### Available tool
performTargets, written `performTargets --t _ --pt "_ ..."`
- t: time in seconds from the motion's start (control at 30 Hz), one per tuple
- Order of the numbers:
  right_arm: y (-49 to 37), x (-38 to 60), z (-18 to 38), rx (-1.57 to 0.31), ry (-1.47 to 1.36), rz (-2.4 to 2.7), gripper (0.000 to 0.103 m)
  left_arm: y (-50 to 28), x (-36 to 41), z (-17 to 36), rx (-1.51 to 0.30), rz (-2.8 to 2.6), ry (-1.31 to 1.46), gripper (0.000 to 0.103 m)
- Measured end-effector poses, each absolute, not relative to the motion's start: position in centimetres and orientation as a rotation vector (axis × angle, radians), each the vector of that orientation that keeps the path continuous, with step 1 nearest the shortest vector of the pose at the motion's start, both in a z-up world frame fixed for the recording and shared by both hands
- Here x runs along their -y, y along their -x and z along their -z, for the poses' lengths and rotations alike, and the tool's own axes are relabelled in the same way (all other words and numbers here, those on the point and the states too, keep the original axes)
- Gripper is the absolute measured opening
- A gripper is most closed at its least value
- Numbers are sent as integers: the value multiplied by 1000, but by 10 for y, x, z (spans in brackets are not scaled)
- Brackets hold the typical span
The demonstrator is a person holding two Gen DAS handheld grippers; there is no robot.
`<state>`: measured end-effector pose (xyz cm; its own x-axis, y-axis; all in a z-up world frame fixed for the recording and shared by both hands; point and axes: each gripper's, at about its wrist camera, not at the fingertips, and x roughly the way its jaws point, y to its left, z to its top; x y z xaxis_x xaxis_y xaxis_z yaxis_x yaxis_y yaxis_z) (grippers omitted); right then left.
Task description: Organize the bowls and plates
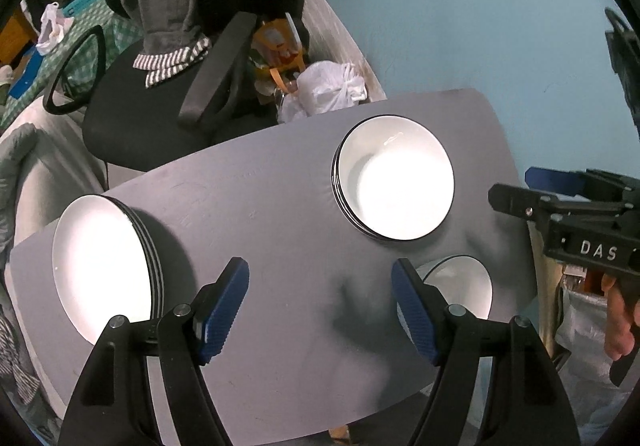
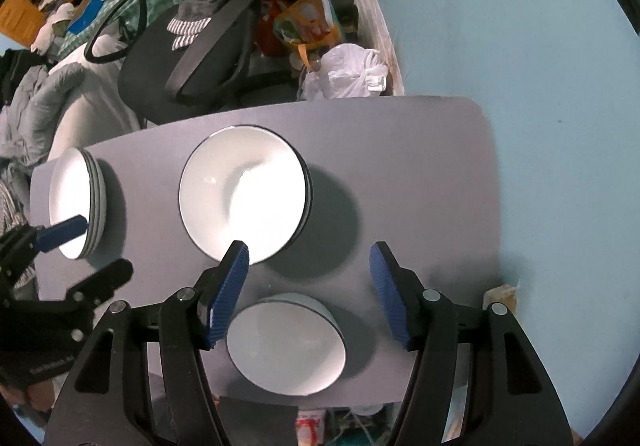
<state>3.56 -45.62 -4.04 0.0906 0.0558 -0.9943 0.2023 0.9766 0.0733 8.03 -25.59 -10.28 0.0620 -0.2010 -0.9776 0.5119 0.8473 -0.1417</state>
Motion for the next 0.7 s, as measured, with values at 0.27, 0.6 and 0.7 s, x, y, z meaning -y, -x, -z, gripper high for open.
performTargets --t 0.27,0.6,0.7 --pt "-16 451 38 -1466 -181 125 62 -59 254 96 -1416 583 -240 75" --pt "10 456 34 -1456 -206 154 62 -35 255 107 -1459 601 -246 75" --pt "18 460 35 -1457 -212 171 62 -30 258 111 -1474 609 -245 75"
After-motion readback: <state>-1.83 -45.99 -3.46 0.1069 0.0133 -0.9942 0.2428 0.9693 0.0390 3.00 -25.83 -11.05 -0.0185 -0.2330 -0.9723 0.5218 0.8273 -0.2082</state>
